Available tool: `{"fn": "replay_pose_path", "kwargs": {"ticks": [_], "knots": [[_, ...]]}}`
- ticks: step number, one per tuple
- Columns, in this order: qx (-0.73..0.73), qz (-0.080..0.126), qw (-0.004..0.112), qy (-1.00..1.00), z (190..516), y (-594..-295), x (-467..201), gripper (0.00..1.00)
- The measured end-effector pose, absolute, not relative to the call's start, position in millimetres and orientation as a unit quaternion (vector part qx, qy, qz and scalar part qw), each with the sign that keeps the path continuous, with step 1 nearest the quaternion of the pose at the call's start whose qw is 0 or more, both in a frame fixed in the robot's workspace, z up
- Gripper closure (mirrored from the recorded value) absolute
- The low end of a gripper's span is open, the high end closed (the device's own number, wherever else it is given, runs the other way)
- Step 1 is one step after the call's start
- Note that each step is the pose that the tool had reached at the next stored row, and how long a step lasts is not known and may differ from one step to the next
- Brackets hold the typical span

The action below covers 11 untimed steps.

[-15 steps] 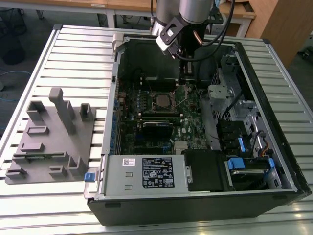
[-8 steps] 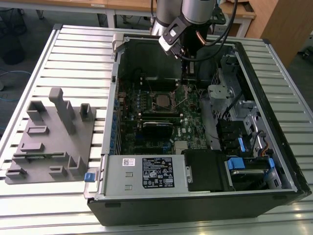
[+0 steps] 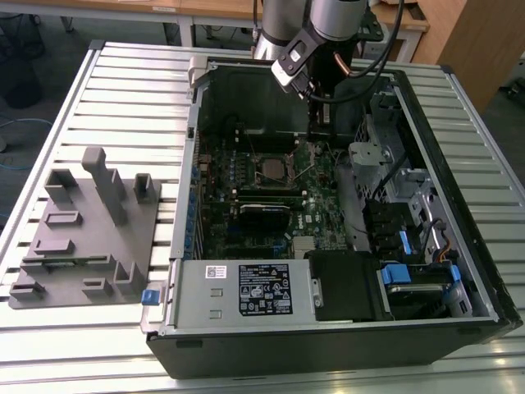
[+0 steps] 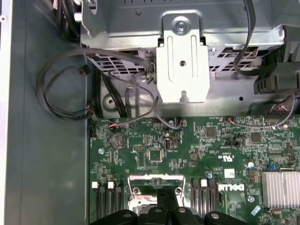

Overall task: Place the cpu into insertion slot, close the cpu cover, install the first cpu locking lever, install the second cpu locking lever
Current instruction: 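Close the cpu cover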

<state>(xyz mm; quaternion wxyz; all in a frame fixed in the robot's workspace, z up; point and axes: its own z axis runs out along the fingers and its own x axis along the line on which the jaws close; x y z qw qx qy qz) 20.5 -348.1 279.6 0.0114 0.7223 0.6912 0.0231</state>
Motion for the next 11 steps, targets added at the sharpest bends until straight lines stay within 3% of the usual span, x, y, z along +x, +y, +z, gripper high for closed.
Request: {"fn": "replay_pose_path", "kwargs": {"ticks": [11], "knots": [[0.722,0.023,0.011,0.691,279.6,-348.1,31.0,0.90]]}}
